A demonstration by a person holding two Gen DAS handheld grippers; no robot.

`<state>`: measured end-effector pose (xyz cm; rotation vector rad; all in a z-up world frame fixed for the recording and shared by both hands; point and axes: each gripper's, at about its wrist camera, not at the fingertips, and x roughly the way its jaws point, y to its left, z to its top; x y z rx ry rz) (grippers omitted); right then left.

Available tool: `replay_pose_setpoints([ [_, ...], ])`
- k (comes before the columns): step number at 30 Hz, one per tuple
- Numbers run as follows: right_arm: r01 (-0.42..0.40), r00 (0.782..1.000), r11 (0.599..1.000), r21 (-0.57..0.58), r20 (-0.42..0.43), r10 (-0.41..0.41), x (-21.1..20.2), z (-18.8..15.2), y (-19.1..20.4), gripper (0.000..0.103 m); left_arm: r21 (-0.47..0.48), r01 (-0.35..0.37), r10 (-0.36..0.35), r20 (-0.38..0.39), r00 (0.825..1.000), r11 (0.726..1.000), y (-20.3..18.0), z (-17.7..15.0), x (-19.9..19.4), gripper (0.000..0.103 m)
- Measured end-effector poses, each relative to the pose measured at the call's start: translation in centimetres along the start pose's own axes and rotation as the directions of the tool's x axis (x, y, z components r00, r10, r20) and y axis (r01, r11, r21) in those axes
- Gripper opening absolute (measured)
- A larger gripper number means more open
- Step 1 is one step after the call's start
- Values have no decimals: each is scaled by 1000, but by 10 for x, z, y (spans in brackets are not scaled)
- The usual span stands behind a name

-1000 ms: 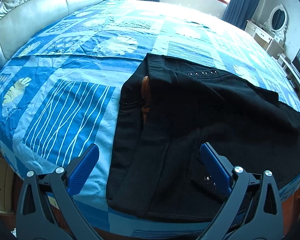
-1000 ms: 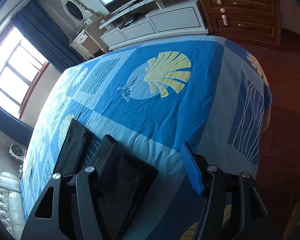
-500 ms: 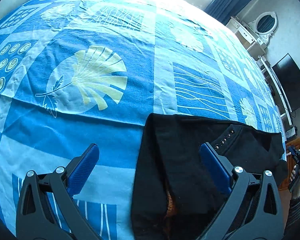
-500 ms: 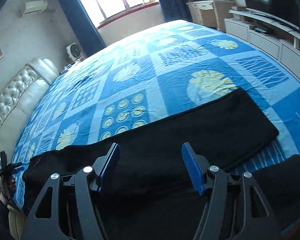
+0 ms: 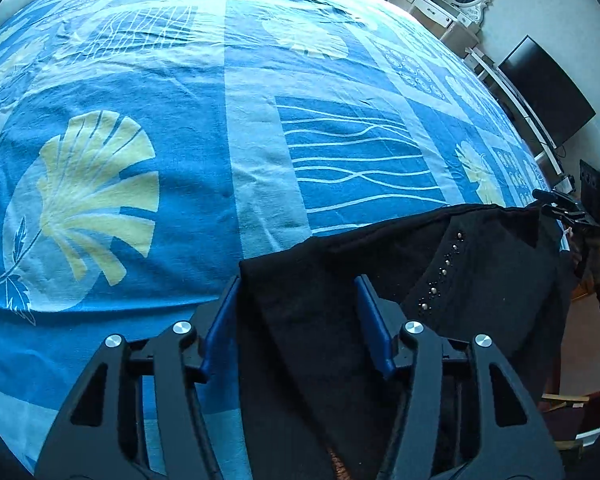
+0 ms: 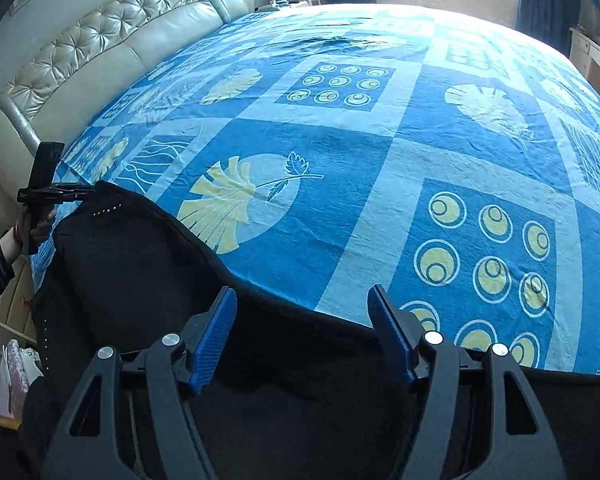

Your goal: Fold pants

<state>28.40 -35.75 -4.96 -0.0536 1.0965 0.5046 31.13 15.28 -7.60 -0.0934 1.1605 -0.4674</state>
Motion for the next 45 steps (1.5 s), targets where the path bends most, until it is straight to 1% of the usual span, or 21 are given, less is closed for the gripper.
replay_pose_setpoints([
  [3, 23, 999, 998, -54, -38, -25, 13, 7, 5, 68, -49, 39, -39, 0, 999, 998, 11, 3, -2, 36],
  [5, 28, 996, 998, -60, -88, -34, 23, 9, 8, 67, -57, 43, -43, 1, 999, 997, 11, 3, -3, 34],
  [6, 27, 991, 998, -57, -129, -34, 30, 10, 9, 49, -45, 20, -20, 2, 1000, 999, 6, 4, -2, 33],
  [7, -13, 986, 999, -42, -170, 6, 36, 9, 11, 19, -34, 0, 0, 2, 1000, 999, 2, 4, -2, 31],
  [8, 21, 986, 997, -70, -165, -32, 36, 9, 18, 18, -29, 7, -7, 5, 1000, 1000, -3, 4, -4, 19],
  [10, 76, 987, 990, -115, -131, -91, 26, 6, 32, 15, -24, -16, 17, 24, 1000, 1000, -12, 6, -9, 18],
  [12, 100, 992, 990, -101, -65, -107, 4, 2, 39, 13, -10, -30, 30, 59, 998, 999, -20, 6, -21, 17],
  [16, 116, 992, 990, -80, 64, -111, -51, -14, 58, 12, -22, 31, -27, 144, 989, 999, -33, -3, -62, 16],
  [20, 123, 979, 990, -70, 173, -109, -101, -49, 83, 12, -4, 49, -47, 211, 976, 999, -58, -34, -104, 16],
  [24, 128, 974, 990, -64, 197, -113, -116, -101, 115, 11, -16, 74, -67, 246, 967, 997, -78, -84, -133, 16],
  [26, 159, 971, 984, -78, 195, -141, -112, -127, 130, 11, -31, 86, -76, 247, 966, 996, -81, -114, -141, 17],
  [29, 141, 977, 989, -31, 166, -134, -99, -157, 135, 11, -67, 60, -44, 224, 974, 996, -82, -154, -138, 21],
  [32, 144, 979, 990, 3, 145, -143, -83, -177, 136, 11, -122, 33, -12, 170, 985, 992, -77, -187, -120, 26],
  [34, 141, 981, 989, 33, 127, -144, -76, -189, 136, 16, -164, -7, 28, 126, 992, 986, -73, -204, -108, 31],
  [35, 146, 980, 989, 37, 132, -150, -76, -192, 137, 19, -192, -2, 25, 119, 993, 981, -70, -213, -105, 33],
  [39, 113, 981, 987, 113, 143, -128, -94, -210, 137, 39, -326, 60, -9, 154, 988, 944, -60, -246, -113, 47],
  [40, 92, 982, 986, 138, 151, -113, -100, -213, 137, 42, -356, 74, -16, 164, 986, 932, -59, -253, -117, 47],
  [41, 66, 982, 983, 172, 164, -95, -106, -216, 134, 45, -387, 94, -25, 180, 983, 917, -59, -258, -122, 48],
  [42, 33, 982, 976, 216, 177, -72, -111, -219, 131, 54, -414, 127, -46, 200, 979, 901, -59, -262, -126, 52],
  [43, -9, 981, 965, 261, 192, -43, -114, -222, 128, 58, -435, 168, -76, 220, 973, 884, -61, -266, -129, 55],
  [45, -109, 974, 928, 355, 224, 28, -116, -228, 119, 59, -474, 232, -123, 249, 961, 849, -63, -268, -128, 62],
])
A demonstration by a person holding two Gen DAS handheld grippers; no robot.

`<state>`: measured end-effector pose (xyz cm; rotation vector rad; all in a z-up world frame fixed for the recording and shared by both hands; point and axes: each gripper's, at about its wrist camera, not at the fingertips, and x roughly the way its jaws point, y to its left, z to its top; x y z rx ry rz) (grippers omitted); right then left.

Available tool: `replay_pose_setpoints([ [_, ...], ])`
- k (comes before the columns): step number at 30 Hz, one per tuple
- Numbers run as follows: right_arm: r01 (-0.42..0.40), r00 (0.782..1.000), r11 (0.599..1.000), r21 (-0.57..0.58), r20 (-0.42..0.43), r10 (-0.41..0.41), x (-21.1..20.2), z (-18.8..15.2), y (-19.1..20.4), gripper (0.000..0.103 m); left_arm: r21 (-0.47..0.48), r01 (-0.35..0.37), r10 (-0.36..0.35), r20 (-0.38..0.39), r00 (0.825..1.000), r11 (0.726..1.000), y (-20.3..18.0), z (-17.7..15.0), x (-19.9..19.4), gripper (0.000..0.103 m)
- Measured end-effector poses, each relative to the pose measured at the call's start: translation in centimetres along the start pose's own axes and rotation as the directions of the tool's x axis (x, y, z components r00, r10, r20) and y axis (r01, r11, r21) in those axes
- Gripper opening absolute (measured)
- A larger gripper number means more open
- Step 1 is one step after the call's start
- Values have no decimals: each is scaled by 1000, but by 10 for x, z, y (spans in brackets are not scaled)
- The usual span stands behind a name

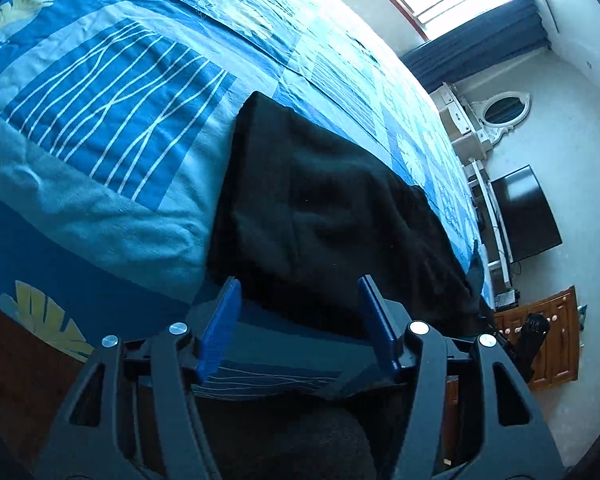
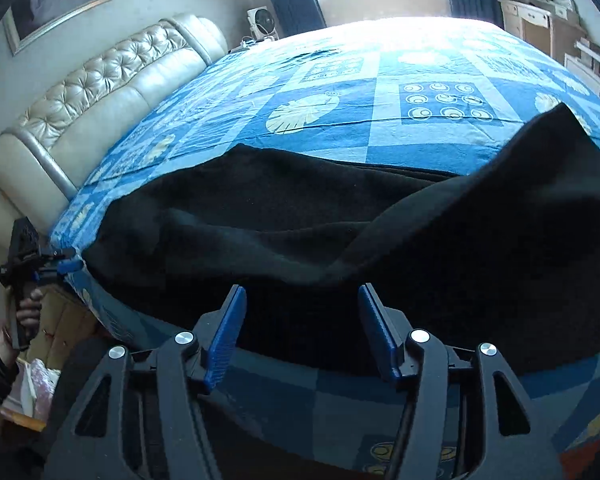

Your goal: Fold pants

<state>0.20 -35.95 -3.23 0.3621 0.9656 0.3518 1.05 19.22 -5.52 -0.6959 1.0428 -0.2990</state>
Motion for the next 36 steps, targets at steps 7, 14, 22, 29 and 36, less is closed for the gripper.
replay_pose_setpoints([
  [7, -158, 987, 947, 278, 29, 156, 14, -5, -26, 59, -107, -29, 27, -19, 999, 994, -1, -5, 26, 62],
  [14, -175, 984, 917, 358, 31, 176, 24, -8, -29, 59, -180, -23, 25, 10, 1000, 983, -2, -3, 17, 62],
  [22, -183, 982, 908, 377, 32, 185, 30, -10, -27, 60, -241, -9, 17, 34, 999, 970, 0, 3, 11, 62],
  [29, -164, 986, 879, 447, 38, 164, 39, -7, -29, 61, -226, -57, 67, 37, 997, 973, -3, 10, 26, 20],
  [36, -47, 999, 889, 456, -2, 53, 42, 1, -22, 23, -219, -104, 115, 39, 993, 970, -7, 13, 24, 8],
])
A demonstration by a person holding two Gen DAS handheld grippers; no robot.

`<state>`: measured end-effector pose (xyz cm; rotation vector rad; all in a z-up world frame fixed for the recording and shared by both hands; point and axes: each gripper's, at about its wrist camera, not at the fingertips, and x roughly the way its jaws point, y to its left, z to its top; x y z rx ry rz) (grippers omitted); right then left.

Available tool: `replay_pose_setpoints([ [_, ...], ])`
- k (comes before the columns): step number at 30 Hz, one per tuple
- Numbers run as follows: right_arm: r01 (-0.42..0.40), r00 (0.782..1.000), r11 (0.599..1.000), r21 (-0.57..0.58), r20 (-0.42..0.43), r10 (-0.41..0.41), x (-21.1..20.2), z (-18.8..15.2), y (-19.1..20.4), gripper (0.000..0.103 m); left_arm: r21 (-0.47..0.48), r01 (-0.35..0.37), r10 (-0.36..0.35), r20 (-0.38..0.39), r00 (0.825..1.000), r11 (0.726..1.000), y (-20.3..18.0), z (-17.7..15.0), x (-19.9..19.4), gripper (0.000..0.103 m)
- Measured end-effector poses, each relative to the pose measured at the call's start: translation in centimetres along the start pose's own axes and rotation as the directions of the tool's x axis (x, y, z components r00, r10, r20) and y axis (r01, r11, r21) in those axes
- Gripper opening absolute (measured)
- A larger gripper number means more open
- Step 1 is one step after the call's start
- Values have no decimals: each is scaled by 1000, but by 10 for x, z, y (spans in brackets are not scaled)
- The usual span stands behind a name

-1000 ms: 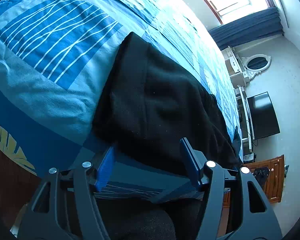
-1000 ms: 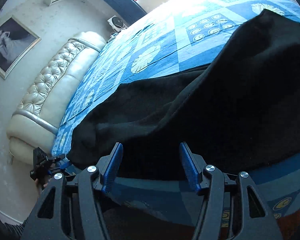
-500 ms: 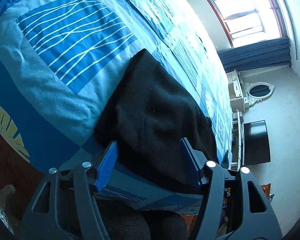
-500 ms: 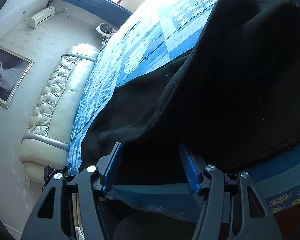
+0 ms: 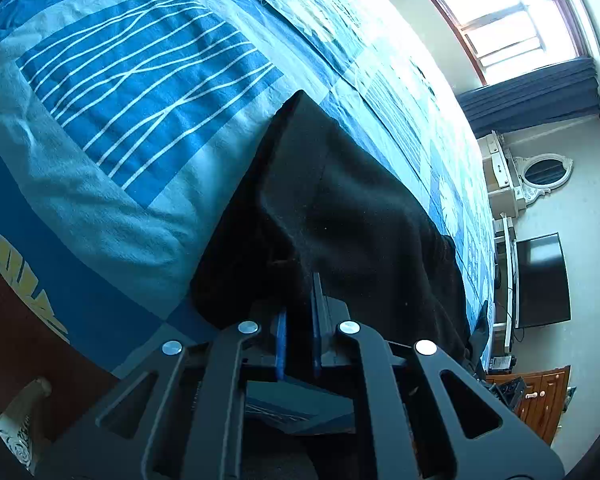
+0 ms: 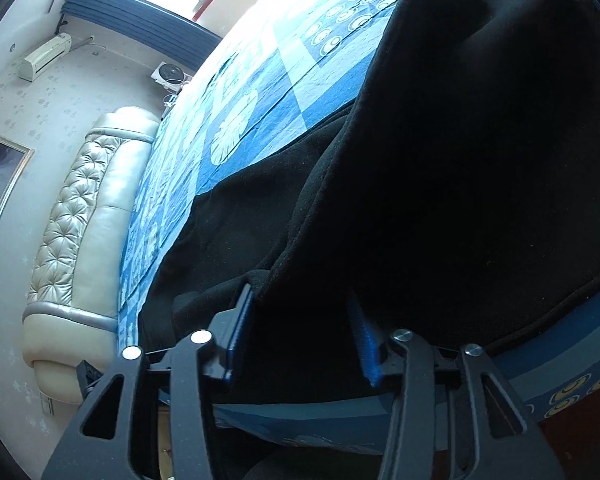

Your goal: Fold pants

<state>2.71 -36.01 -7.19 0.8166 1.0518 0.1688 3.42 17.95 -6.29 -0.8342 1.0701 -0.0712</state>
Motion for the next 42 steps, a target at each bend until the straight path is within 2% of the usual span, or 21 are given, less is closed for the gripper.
replay_pose_setpoints([
  [1, 2, 1000, 1000, 3, 7, -2, -2, -2, 0, 18, 7, 1, -1, 5, 1000, 1000, 1, 1, -3, 8],
  [6, -43, 999, 998, 51, 9, 42, -13, -22, -14, 10, 17, 0, 1, -4, 1000, 1000, 13, -1, -4, 8],
  [11, -86, 994, 990, 115, -58, 93, -16, -28, -42, 6, 30, 78, -76, -43, 996, 997, 27, -2, 5, 9],
  [14, -16, 1000, 1000, 19, 25, 16, -55, -3, -25, 22, 86, 76, -71, -55, 996, 993, 25, -5, -8, 12],
  [16, 80, 990, 996, -27, 119, -76, -82, 32, -15, 65, 138, 41, -35, -47, 998, 990, 21, -10, -20, 13],
  [17, 117, 980, 993, -32, 166, -110, -91, 55, -14, 72, 157, 30, -24, -40, 999, 987, 19, -12, -26, 14],
  [19, 201, 955, 979, -18, 226, -192, -98, 109, -19, 73, 201, -6, 7, -7, 1000, 980, 9, -14, -38, 27],
  [21, 307, 918, 951, 35, 254, -305, -90, 166, -30, 73, 232, -104, 87, 82, 993, 967, -5, -14, -47, 66],
  [24, 435, 861, 892, 125, 232, -453, -62, 240, -53, 73, 252, -240, 184, 227, 956, 937, -24, -10, -54, 80],
  [26, 503, 828, 844, 186, 178, -532, -38, 275, -75, 72, 265, -278, 214, 245, 946, 923, -33, -6, -48, 82],
  [28, 567, 785, 791, 232, 138, -603, -15, 296, -83, 72, 269, -278, 222, 220, 950, 922, -37, -3, -37, 82],
  [30, 664, 716, 714, 223, 85, -693, 9, 309, -92, 72, 263, -263, 221, 179, 959, 928, -36, -1, -25, 82],
  [31, 697, 688, 682, 222, 63, -723, 17, 313, -98, 67, 256, -260, 223, 165, 961, 931, -35, -1, -20, 82],
  [32, 711, 673, 663, 235, 44, -738, 20, 315, -104, 62, 254, -257, 224, 151, 963, 933, -35, -1, -14, 82],
  [33, 697, 682, 670, 255, 50, -729, 15, 314, -108, 55, 255, -254, 225, 139, 964, 933, -36, -2, -9, 82],
  [34, 674, 701, 689, 266, 65, -710, 8, 312, -109, 42, 258, -255, 227, 132, 965, 932, -37, -3, -6, 82],
  [35, 633, 740, 731, 254, 76, -668, 1, 311, -110, 31, 256, -264, 237, 130, 963, 930, -36, -4, -3, 82],
  [36, 575, 788, 779, 249, 90, -610, -9, 308, -110, 8, 249, -273, 247, 131, 960, 929, -36, -5, 0, 82],
  [37, 516, 820, 818, 255, 128, -558, -26, 301, -108, 8, 241, -275, 250, 132, 959, 931, -35, -5, 1, 82],
  [39, 407, 857, 881, 242, 232, -460, -72, 281, -110, 8, 222, -274, 249, 133, 959, 936, -35, -7, 2, 83],
  [42, 219, 872, 949, 225, 390, -294, -150, 235, -127, 8, 218, -276, 248, 147, 957, 936, -38, -10, 0, 84],
])
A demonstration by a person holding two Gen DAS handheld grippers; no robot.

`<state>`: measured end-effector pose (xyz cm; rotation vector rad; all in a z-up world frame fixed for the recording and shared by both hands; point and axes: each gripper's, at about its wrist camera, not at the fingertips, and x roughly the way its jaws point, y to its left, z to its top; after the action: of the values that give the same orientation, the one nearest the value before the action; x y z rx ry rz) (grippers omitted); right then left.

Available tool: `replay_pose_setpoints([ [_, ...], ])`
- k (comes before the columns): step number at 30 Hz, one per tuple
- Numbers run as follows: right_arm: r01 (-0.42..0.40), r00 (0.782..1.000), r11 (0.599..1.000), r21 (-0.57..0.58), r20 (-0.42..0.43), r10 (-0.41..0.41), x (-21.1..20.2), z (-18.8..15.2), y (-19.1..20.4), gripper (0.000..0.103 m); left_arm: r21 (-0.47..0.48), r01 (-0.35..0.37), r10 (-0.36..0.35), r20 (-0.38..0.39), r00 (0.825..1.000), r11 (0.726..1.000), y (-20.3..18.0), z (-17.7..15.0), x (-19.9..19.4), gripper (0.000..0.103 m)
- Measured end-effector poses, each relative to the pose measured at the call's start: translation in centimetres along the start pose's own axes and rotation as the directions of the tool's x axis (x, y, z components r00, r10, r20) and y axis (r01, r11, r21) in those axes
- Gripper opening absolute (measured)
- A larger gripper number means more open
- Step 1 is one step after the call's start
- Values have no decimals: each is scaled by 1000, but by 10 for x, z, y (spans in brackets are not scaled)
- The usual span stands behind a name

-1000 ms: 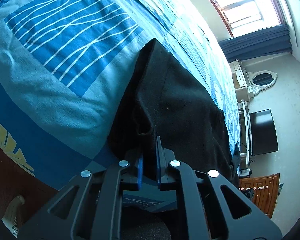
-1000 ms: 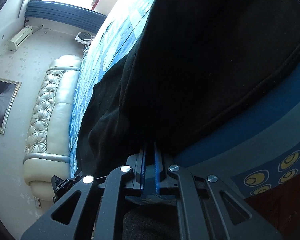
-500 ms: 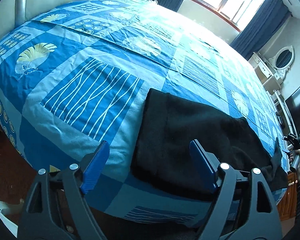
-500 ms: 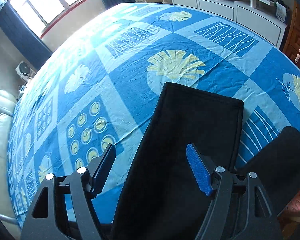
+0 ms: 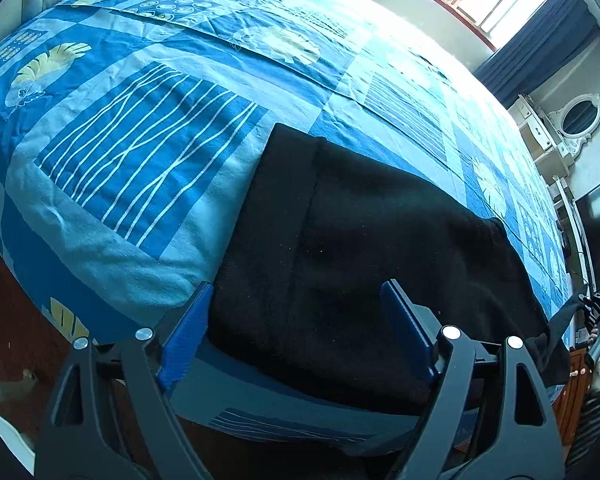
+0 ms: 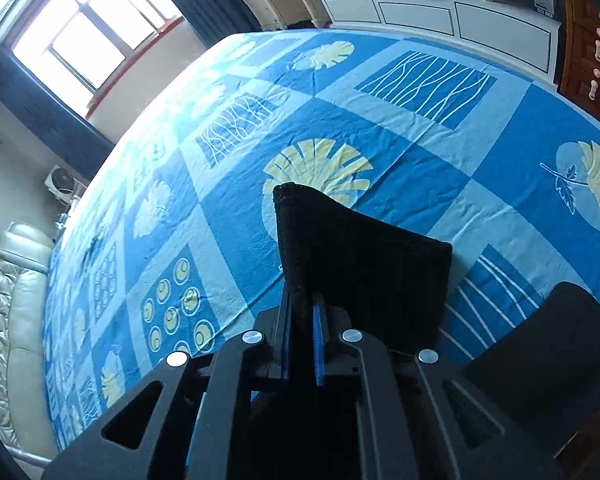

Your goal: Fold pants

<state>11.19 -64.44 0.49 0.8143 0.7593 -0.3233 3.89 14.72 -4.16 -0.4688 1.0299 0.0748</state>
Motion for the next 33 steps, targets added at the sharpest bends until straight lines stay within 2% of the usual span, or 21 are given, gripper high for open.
replay_pose_setpoints([
  [1, -42, 998, 999, 25, 40, 41, -24, -4, -18, 8, 7, -4, 4, 8, 1000, 1000, -2, -1, -1, 84],
  [4, -81, 991, 990, 116, 114, 67, -76, -29, -84, 8, 18, -18, 18, 21, 1000, 1000, -5, -2, -3, 85],
  [9, -62, 997, 960, 273, 57, 48, -71, -66, -169, 8, 1, -40, 40, 3, 999, 999, -5, -3, 8, 85],
  [12, -74, 996, 943, 325, 66, 55, -65, -80, -188, 7, -13, -54, 54, -7, 999, 998, -5, -4, 11, 85],
  [17, -111, 988, 925, 363, 137, 65, -81, -89, -196, 6, -16, -58, 58, 2, 998, 998, -6, -5, 8, 85],
  [21, -106, 993, 922, 374, 93, 76, -69, -89, -203, 6, -25, -68, 68, -5, 998, 997, -5, -7, 12, 85],
  [24, -97, 994, 927, 362, 88, 69, -85, -80, -203, 9, -28, -75, 75, -4, 997, 997, -6, -7, 13, 86],
  [26, -54, 993, 953, 297, 113, 21, -101, -65, -198, 15, -22, -75, 75, -3, 997, 997, -7, -7, 13, 87],
  [27, -27, 992, 966, 258, 125, -6, -107, -55, -195, 30, -19, -77, 77, -3, 997, 997, -7, -7, 14, 87],
  [28, -15, 993, 975, 224, 119, -12, -106, -42, -192, 51, -17, -79, 79, -3, 997, 997, -7, -7, 14, 87],
  [29, -23, 995, 983, 184, 95, 5, -101, -30, -189, 57, -15, -81, 81, -5, 997, 997, -7, -7, 15, 87],
  [33, -17, 997, 999, 28, -81, 19, -58, 11, -181, 59, -33, -86, 86, -6, 996, 996, -6, -6, 15, 87],
])
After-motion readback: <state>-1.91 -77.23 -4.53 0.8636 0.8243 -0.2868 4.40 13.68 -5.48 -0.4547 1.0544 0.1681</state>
